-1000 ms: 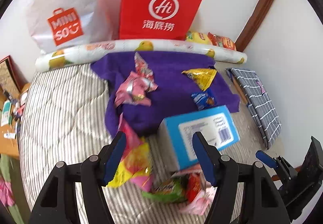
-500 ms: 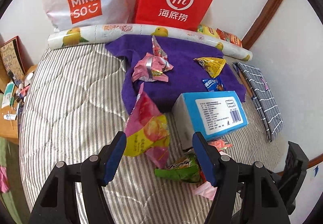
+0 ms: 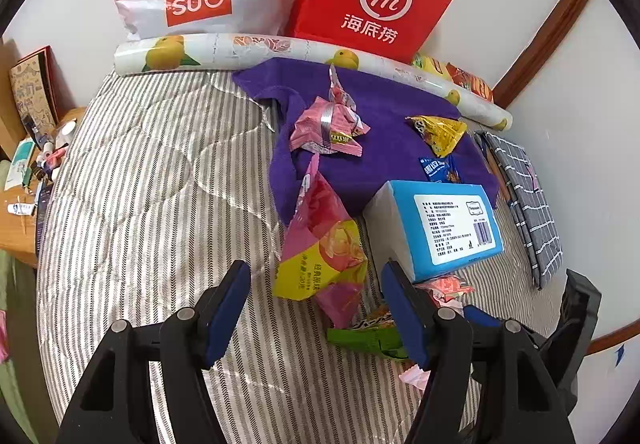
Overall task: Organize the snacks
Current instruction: 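Grasp the pink-yellow chip bag with the left gripper while the right grasps the pink cookie packet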
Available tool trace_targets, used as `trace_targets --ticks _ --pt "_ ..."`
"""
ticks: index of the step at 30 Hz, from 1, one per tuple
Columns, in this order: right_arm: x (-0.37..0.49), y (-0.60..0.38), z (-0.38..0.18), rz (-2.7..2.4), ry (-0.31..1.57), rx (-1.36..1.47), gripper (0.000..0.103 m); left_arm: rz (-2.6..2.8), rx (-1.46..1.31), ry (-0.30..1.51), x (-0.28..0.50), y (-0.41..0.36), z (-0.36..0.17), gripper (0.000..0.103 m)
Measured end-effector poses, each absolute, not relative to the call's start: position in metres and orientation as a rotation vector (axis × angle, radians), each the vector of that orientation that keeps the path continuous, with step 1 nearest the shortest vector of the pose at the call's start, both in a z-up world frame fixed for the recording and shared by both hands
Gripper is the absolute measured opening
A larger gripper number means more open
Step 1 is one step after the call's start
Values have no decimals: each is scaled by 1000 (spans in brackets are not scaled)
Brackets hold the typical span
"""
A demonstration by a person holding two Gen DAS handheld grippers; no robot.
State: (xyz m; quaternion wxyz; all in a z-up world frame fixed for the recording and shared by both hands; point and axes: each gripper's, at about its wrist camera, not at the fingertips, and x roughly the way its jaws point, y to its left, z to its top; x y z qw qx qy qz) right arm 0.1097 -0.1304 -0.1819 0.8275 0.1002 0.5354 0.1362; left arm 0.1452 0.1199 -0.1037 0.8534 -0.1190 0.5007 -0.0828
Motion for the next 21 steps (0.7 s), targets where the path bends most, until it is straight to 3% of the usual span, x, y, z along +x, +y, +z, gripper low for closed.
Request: trace_targets --ticks 4,6,10,12,17,20,21 --pt "108 -131 -180 322 1119 140 50 -171 -252 1049 143 123 -103 66" --pt "105 -138 -175 341 1103 112 41 -170 -251 1049 143 123 -103 66" --pt "97 -147 -168 326 1067 -41 44 -176 -252 1046 143 122 -103 66" --pt "96 -153 -170 328 1089 -20 50 -179 -254 1047 144 120 -103 66" --pt "94 -154 -183 331 1116 13 53 -184 -248 1050 145 116 -105 66" --pt "91 -149 -183 322 1080 3 52 -185 -244 1047 145 116 -105 66" --pt "89 -147 -182 313 1065 -19 45 -186 -244 1046 145 116 -106 66"
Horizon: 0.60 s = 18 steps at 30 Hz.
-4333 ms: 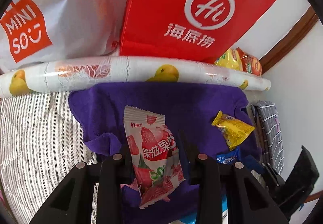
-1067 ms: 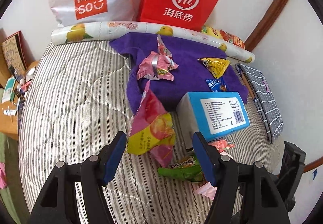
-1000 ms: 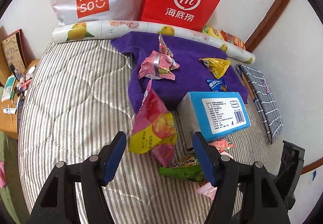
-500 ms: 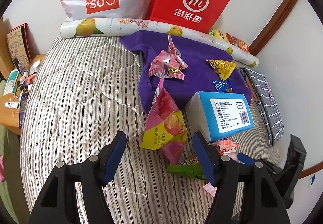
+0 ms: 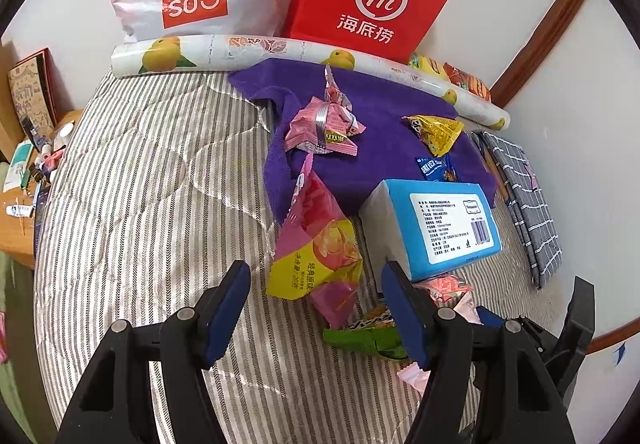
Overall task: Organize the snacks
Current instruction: 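Grasp the pink-yellow chip bag with the left gripper while the right grasps the pink cookie packet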
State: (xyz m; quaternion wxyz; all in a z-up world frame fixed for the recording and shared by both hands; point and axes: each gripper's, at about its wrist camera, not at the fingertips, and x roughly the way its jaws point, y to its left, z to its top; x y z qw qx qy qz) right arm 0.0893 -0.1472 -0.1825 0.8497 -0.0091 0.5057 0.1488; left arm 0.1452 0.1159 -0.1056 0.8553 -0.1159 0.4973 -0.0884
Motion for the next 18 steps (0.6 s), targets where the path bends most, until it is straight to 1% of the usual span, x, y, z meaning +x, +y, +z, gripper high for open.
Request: trace_targets --ticks 1,7,18 --pt "89 -146 -183 302 1058 -39 43 -186 -244 1046 146 116 -106 66" --pt "89 -154 -178 298 1043 -37 37 -201 -244 1052 152 109 -120 66" --pt "88 -178 -166 256 1011 -13 37 -208 -261 1086 173 100 -148 66"
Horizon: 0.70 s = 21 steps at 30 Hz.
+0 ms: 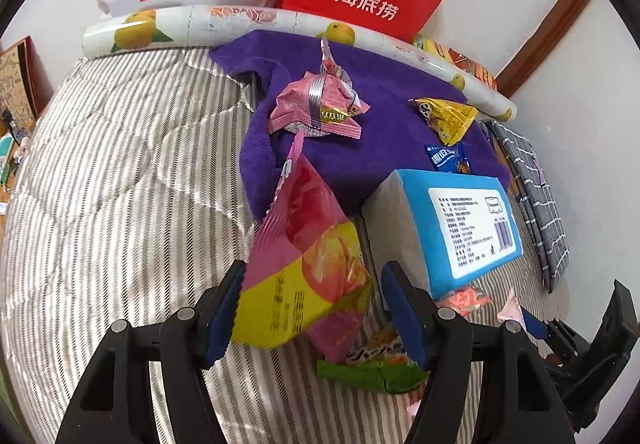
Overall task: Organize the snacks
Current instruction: 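Grasp the pink-yellow chip bag with the left gripper while the right grasps the pink cookie packet, then carry the chip bag and pink cookie packet up over the purple towel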
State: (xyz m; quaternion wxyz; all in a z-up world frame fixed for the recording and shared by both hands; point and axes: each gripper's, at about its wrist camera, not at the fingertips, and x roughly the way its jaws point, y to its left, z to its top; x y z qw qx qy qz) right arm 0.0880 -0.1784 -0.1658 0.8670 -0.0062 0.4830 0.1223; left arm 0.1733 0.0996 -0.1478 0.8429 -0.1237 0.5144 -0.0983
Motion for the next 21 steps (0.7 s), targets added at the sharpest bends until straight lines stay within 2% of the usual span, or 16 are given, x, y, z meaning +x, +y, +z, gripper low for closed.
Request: trace_targets --ticks 7,9,21 --pt "91 -189 -171 231 1027 10 37 -199 -281 1121 185 94 -164 63" --pt "93 -192 -171 223 1030 14 37 -198 -280 1114 184 94 -163 58" --pt "96 -195 -157 215 1005 13 37 -200 -284 1067 170 108 -142 55"
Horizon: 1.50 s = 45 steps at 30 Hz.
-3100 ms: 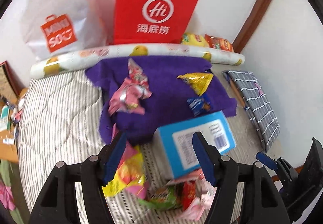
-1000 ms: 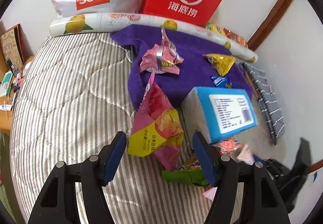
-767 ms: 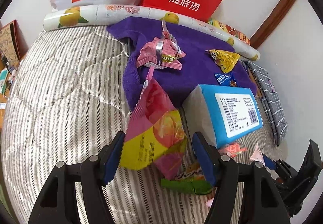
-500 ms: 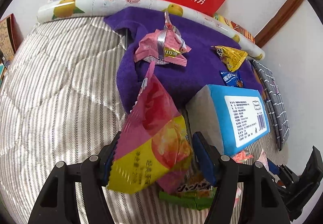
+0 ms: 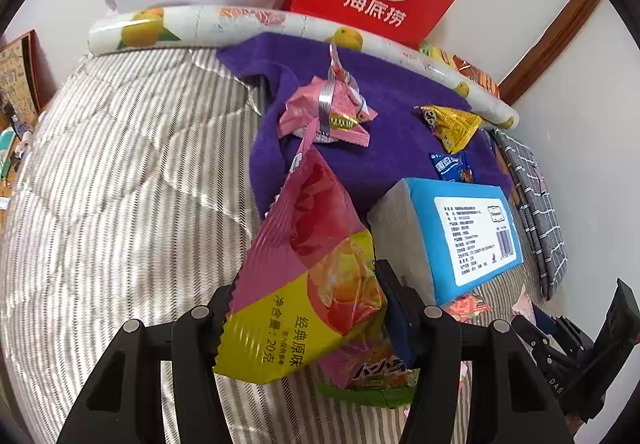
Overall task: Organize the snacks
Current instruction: 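Carry the chip bag and pink cookie packet up over the purple towel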
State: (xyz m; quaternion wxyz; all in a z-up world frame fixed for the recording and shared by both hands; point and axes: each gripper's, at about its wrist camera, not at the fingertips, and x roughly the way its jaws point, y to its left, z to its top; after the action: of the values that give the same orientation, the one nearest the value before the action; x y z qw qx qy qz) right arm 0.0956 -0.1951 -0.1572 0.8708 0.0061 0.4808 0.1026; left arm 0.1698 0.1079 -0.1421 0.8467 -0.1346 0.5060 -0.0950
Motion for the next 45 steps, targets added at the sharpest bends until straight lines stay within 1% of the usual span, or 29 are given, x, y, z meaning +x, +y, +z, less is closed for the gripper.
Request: trace_targets --ticks 12,18,32,45 --pt "95 -197 -136 239 957 43 37 -199 -288 988 151 120 -108 55" --pt "97 -198 -122 242 924 54 37 -230 -269 968 146 108 -95 55" --pt "116 -208 -83 214 836 97 37 -321 -218 942 158 72 -69 55" --pt "151 -205 -59 225 794 142 37 -367 -169 908 190 47 -41 55"
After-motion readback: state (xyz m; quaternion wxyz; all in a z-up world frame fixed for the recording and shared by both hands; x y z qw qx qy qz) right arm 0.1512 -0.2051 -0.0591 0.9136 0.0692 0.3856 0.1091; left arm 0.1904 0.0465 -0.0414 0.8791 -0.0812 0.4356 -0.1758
